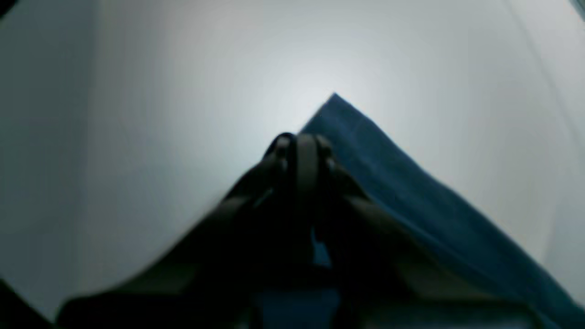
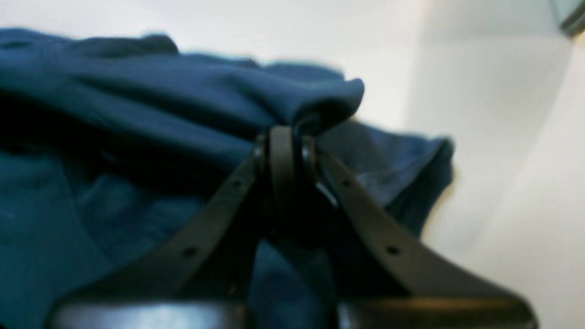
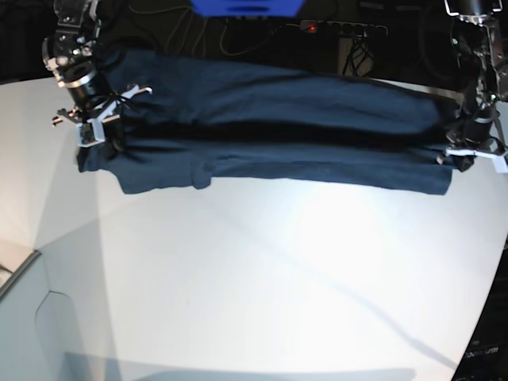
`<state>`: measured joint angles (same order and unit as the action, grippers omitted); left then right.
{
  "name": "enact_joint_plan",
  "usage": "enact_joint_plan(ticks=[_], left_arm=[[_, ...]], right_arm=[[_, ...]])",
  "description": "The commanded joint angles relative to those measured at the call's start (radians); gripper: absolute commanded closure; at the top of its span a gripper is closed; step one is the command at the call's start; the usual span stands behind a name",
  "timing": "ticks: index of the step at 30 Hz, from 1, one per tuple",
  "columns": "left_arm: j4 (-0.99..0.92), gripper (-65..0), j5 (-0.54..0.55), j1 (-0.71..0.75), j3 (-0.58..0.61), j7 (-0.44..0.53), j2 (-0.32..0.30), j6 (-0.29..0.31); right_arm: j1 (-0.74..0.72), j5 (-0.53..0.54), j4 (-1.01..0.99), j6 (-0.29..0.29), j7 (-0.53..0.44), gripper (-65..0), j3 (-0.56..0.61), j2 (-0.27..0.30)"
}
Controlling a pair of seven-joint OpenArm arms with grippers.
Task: Layout the t-shirt on the table in an organized manner, then fold the t-shirt properly
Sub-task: 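Pull the folded edge with both grippers to straighten the strip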
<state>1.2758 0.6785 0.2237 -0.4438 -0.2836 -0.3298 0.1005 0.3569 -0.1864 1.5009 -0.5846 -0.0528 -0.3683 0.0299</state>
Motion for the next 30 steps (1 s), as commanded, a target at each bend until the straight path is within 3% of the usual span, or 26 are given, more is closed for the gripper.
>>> enact_joint_plan(ticks=[1, 4, 11, 19, 25, 30], left_arm=[[0.008, -0.1, 0.005, -0.017, -0.010, 0.030, -0.018, 0.038], [-0.028, -0.1, 0.004, -0.028, -0.010, 0.028, -0.018, 0.097], [-0.043, -0.1, 0.002, -0.028, -0.011, 0.031, -0.021, 0.109], [-0.045, -0.1, -0.007, -0.048, -0.011, 0.031, -0.022, 0.110], [-0.045, -0.1, -0.007, -0.050, -0.011, 0.030, -0.022, 0.110], [-0.045, -0.4, -0.007, -0.057, -0.010, 0.028, -0.021, 0.110]], right_arm=[[0.001, 0.015, 0.017, -0.008, -0.032, 0.0, -0.004, 0.002], [0.040, 0.015, 0.033, -0.008, -0.055, 0.0, -0.004, -0.022], [0.097, 0.015, 0.053, -0.008, -0.140, 0.0, -0.002, -0.074], [0.037, 0.014, -0.101, -0.008, -0.137, 0.0, -0.004, -0.054], [-0.002, 0.011, -0.168, -0.008, -0.127, -0.5, -0.005, -0.008], [0.006, 0.011, -0.165, -0.005, -0.129, -19.5, -0.022, 0.000]])
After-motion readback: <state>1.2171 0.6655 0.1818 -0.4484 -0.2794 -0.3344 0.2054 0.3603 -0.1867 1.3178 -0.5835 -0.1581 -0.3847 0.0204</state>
